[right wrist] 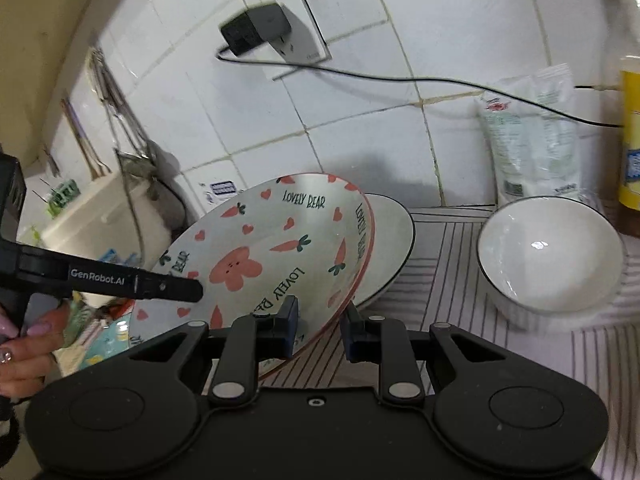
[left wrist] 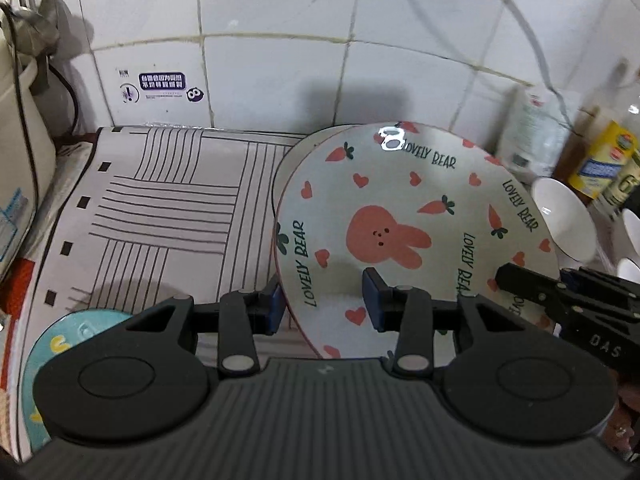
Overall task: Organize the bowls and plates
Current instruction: 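Carry the bunny plate with both grippers and lower it onto the white plate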
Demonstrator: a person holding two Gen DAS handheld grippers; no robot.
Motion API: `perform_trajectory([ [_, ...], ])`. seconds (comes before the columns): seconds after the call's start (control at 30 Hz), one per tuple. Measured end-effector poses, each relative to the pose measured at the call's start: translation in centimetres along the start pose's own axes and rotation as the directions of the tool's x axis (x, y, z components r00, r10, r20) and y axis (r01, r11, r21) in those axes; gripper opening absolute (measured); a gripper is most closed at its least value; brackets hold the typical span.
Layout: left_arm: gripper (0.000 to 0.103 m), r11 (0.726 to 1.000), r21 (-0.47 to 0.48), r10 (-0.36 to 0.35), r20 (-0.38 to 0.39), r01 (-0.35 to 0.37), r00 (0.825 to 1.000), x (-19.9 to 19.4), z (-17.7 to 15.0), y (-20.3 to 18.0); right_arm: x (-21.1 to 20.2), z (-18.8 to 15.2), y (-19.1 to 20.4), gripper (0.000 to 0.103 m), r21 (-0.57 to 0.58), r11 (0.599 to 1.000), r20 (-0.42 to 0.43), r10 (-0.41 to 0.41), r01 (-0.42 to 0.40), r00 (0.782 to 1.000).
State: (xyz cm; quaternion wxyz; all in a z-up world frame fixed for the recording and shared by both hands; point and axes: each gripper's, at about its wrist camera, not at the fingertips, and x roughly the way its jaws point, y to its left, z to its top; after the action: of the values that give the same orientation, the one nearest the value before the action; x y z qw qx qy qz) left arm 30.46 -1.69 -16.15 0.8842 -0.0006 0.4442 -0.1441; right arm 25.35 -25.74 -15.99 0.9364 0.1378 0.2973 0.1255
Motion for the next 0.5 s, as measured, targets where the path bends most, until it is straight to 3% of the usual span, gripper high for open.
perform_trajectory([
  [0.23, 0.038, 0.999, -0.032, -0.017, -0.067, 0.015, 0.998, 3.2, 1.4, 0.6, 4.0, 1.7, -0.8, 0.027, 0.012, 0.999, -0.048, -0.036, 0.037, 0.998],
  [0.5, 0.039, 0.999, -0.038, -0.022, -0.139, 0.017, 0.99, 4.5, 2.4, 0.6, 5.1, 2.6, -0.8, 0.027, 0.04, 0.995, -0.094, -0.088, 0.092, 0.992],
])
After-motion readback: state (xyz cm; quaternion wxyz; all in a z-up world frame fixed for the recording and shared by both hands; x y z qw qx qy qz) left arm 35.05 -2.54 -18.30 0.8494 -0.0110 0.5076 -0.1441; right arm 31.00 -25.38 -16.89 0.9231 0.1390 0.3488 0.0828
